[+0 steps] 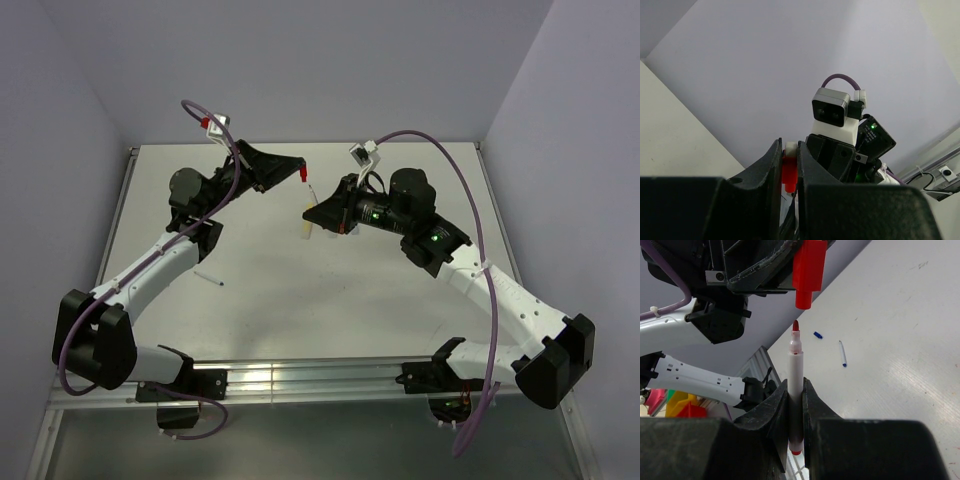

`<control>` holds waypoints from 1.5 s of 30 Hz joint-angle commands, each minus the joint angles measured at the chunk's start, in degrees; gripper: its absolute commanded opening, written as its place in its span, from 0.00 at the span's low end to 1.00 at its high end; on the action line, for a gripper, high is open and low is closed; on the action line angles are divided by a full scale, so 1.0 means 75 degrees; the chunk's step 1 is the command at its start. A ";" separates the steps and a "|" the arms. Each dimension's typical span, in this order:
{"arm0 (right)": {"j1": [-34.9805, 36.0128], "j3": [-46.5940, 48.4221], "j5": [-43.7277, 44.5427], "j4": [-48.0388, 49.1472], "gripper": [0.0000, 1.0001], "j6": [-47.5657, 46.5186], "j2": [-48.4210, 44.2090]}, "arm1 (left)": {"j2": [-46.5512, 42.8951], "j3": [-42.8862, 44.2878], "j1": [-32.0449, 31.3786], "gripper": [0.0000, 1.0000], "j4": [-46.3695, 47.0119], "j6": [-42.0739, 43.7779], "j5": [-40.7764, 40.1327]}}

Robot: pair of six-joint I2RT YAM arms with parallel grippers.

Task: Insert the pens into the pen caps

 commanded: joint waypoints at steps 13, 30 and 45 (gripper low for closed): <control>-0.0037 0.0122 -0.0096 0.0347 0.00 -0.0023 0.0081 | 0.0098 0.0129 -0.0153 0.00 0.0545 0.0022 0.0257; -0.0049 0.0099 0.0150 0.0312 0.00 -0.0058 -0.0060 | 0.0004 0.0165 -0.0294 0.00 0.0323 0.0233 0.0281; -0.0073 -0.0241 0.1157 0.0452 0.00 -0.0046 -0.0575 | -0.0336 -0.0152 -0.0750 0.00 0.0182 0.0409 -0.0140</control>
